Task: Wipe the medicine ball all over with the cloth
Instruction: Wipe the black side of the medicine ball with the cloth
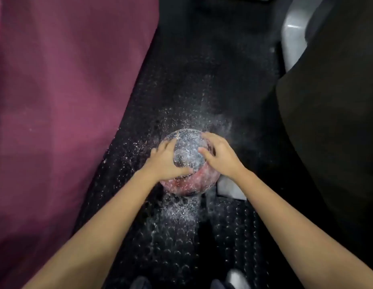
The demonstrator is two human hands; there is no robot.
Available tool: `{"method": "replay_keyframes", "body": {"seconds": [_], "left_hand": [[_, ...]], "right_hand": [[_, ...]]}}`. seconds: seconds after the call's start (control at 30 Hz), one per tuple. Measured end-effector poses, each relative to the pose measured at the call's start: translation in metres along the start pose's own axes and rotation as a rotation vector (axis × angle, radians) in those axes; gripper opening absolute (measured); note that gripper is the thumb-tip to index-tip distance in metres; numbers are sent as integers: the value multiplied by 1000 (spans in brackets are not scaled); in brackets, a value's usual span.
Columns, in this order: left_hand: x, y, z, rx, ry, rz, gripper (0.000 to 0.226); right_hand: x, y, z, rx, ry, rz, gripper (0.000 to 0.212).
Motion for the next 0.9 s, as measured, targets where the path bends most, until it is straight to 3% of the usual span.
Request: {"method": "replay_keyframes", "body": {"seconds": [0.1,0.27,0.37,0.43,0.5,0.57,0.67,0.77,0.83,0.9], "left_hand": [[-2,-3,19,53,85,-35,119],[-1,-15,20,293,28,-73,119],[3,-24,11,270,49,-12,119],[7,-30,2,230,36,38,120],[11,-35,-4,183,18,82,120],[13,-40,-7,142,0,101,121],[13,-48,-9,82,-48,126,122],[11,-59,-15,12,-95,170,125],[11,-65,-20,-41,-114,180,126],[14,-67,-23,-79,-130,171,126]], "right_hand": [[6,-1,15,11,-15,-65,60],[13,3,20,58,-21,-44,59],[19,-1,11,91,-132,-54,52],[36,2,-1,221,-337,-60,37],[92,17,-6,443,-450,130,28],[154,32,11,526,-340,424,27],[210,34,63,231,-44,680,50],[234,29,106,-71,196,702,82],[237,25,114,-91,243,696,82],[232,20,108,-38,292,686,67]]}}
Point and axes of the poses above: each hand's wrist, its own y-axis away from the middle knuckle, its own z-axis out of the palm, x = y × z, the point moved 10 cm from there along -y, towards the middle knuckle, and after that the axes turned 10 degrees about -x, right-handed, at the moved point
